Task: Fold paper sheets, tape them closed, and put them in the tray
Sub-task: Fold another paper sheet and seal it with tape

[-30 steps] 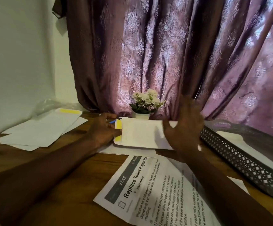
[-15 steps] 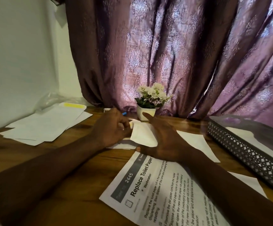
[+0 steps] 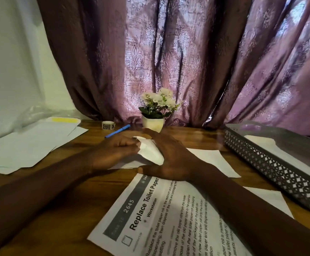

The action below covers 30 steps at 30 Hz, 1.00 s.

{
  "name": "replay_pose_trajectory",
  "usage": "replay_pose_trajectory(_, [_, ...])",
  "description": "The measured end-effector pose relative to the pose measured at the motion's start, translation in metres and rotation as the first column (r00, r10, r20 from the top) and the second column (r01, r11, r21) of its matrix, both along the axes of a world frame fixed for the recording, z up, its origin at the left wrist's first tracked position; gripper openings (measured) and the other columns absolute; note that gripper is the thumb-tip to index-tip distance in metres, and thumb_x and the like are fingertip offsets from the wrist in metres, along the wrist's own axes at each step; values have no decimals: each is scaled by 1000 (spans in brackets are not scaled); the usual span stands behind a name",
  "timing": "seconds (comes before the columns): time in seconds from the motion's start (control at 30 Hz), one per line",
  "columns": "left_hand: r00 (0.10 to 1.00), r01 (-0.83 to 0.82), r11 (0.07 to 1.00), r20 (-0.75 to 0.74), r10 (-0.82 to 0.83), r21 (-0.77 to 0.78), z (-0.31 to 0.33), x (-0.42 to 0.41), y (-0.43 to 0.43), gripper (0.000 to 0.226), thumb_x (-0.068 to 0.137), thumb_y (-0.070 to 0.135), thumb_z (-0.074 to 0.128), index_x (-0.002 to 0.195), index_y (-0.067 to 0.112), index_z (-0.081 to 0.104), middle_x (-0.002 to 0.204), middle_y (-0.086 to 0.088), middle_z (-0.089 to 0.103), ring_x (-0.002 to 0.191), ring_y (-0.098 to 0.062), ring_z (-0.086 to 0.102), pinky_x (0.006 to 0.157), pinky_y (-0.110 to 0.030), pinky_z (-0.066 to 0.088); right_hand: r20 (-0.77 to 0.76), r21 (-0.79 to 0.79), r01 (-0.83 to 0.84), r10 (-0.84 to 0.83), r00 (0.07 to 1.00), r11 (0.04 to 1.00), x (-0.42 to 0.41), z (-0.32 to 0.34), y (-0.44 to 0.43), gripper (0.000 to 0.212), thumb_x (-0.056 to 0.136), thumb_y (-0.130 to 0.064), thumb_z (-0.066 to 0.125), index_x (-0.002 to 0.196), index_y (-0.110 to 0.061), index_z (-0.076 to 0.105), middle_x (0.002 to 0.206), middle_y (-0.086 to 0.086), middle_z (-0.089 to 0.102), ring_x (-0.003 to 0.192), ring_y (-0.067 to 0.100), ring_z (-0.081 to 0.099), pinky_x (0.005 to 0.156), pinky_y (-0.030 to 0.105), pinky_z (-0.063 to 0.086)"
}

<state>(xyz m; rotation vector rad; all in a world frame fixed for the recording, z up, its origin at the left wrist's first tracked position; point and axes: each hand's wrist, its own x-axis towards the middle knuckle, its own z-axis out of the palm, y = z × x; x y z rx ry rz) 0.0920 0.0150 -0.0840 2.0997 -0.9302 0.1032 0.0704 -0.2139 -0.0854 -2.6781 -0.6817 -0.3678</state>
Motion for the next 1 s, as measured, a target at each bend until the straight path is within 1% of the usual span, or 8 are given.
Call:
replay_pose_trajectory(0.07, [988, 37, 997, 147, -47, 70, 1, 3, 2, 21, 86, 57, 62, 100, 49, 75, 126, 19, 63, 126, 13, 50, 112, -19, 40, -35, 62, 3, 0, 999, 998, 2, -2, -3, 109, 72, -75, 74, 157, -51, 10, 159, -7, 40, 144, 20, 37, 117, 51, 35])
replay_pose_trajectory(0.23, [972, -114, 941, 230, 40, 318, -4, 7, 6, 62, 72, 63, 73, 129, 41, 64, 144, 23, 52, 141, -1, 40, 117, -42, 39, -46, 208, -24, 35, 998, 978, -3, 1, -9, 109, 70, -61, 86, 155, -49, 18, 153, -14, 46, 136, 11, 46, 113, 41, 44])
replay_pose_trajectory(0.37, [966, -130, 966, 248, 73, 221, 0, -8, 2, 53, 70, 54, 76, 118, 32, 68, 130, 22, 58, 128, -5, 53, 107, -41, 48, -46, 259, -59, 73, 996, 964, -7, 3, -8, 109, 69, -52, 90, 153, -52, 22, 137, -17, 58, 125, 5, 56, 107, 37, 51])
replay_pose_trajectory(0.57, [973, -148, 893, 224, 55, 424, -4, -3, -4, 31, 85, 56, 64, 103, 32, 69, 112, 14, 64, 112, -11, 56, 94, -40, 51, -81, 89, -57, 65, 995, 994, -12, 7, -8, 109, 69, -65, 83, 154, -56, 14, 144, -13, 56, 131, 11, 53, 110, 42, 47])
replay_pose_trajectory(0.67, [955, -142, 911, 295, 24, 387, 0, 0, 1, 58, 87, 66, 45, 131, 34, 65, 135, 14, 62, 130, -8, 50, 109, -41, 45, -61, -44, -14, 11, 998, 999, -7, 8, -13, 109, 69, -79, 72, 156, -55, 10, 156, -9, 45, 141, 17, 44, 117, 49, 37])
replay_pose_trajectory(0.8, [933, -54, 960, 356, -49, 274, 10, -2, 3, 47, 95, 41, 53, 139, 27, 63, 147, 15, 56, 137, -1, 47, 116, -30, 38, 32, -102, 23, -19, 999, 995, 2, 7, -26, 110, 68, -89, 60, 158, -48, 11, 164, -9, 32, 150, 17, 31, 122, 51, 26])
replay_pose_trajectory(0.93, [962, -102, 969, 270, 39, 225, 2, 1, 4, 37, 84, 53, 65, 107, 27, 77, 114, 17, 72, 110, -2, 64, 95, -36, 52, 69, -68, 51, -47, 997, 996, 5, 2, -27, 99, 73, -83, 64, 156, -47, 23, 161, -7, 39, 145, 20, 39, 119, 50, 32])
replay_pose_trajectory(1.0, [972, -100, 991, 222, 80, 83, 2, 3, 6, 28, 76, 50, 68, 96, 33, 80, 99, 20, 75, 98, -4, 69, 88, -39, 55, 104, -55, 75, -69, 992, 996, 4, 2, -26, 93, 75, -77, 67, 154, -40, 33, 157, -6, 46, 141, 20, 45, 117, 48, 35])
